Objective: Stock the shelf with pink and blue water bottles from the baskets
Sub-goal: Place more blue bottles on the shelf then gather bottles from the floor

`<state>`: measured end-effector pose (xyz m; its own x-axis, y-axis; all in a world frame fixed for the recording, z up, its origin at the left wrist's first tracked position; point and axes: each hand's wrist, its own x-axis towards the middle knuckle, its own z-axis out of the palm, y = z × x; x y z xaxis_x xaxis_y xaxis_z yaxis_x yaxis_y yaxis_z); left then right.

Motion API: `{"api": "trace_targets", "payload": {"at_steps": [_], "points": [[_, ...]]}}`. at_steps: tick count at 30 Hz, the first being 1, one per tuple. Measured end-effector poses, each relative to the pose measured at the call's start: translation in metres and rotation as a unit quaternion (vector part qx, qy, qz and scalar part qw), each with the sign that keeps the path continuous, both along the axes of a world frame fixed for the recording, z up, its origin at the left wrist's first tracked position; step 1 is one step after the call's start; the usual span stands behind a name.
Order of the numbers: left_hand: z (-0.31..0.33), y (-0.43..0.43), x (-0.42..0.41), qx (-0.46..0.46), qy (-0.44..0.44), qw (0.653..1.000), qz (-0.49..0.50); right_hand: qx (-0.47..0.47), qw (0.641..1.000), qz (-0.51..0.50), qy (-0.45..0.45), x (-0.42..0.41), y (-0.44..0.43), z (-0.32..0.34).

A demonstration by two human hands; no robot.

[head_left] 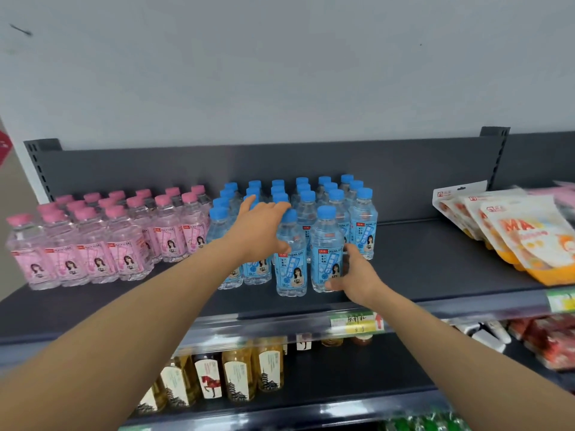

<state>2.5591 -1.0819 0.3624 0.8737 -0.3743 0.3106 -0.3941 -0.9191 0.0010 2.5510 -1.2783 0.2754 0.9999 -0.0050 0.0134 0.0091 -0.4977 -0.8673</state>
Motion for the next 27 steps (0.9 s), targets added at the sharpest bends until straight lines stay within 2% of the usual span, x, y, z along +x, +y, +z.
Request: {"api": "trace_targets", "payload": {"at_steps": [4,8,12,20,24,27], "points": [[-0.003,0.002,0.013,0.055,-0.044,0.997,0.03,-0.005,1.0,-0.014,-0.021,0.01,0.008,-0.004],[-0.005,0.0,0.023,0.072,-0.059,0.995,0.046,-0.027,0.998,-0.029,-0.047,0.022,0.018,-0.01],[-0.007,-0.002,0.029,0.062,-0.059,0.995,0.052,-0.038,0.996,-0.044,-0.066,0.031,0.025,-0.016],[-0.011,0.003,0.019,0.033,-0.068,0.996,0.049,-0.086,0.993,-0.065,-0.044,0.014,0.027,0.001],[-0.009,0.006,-0.004,-0.006,-0.136,0.991,0.012,-0.147,0.984,-0.068,-0.076,-0.011,0.024,0.016],[-0.014,0.005,-0.029,0.004,-0.194,0.978,-0.072,-0.207,0.97,-0.065,-0.107,-0.037,0.023,0.022]]}}
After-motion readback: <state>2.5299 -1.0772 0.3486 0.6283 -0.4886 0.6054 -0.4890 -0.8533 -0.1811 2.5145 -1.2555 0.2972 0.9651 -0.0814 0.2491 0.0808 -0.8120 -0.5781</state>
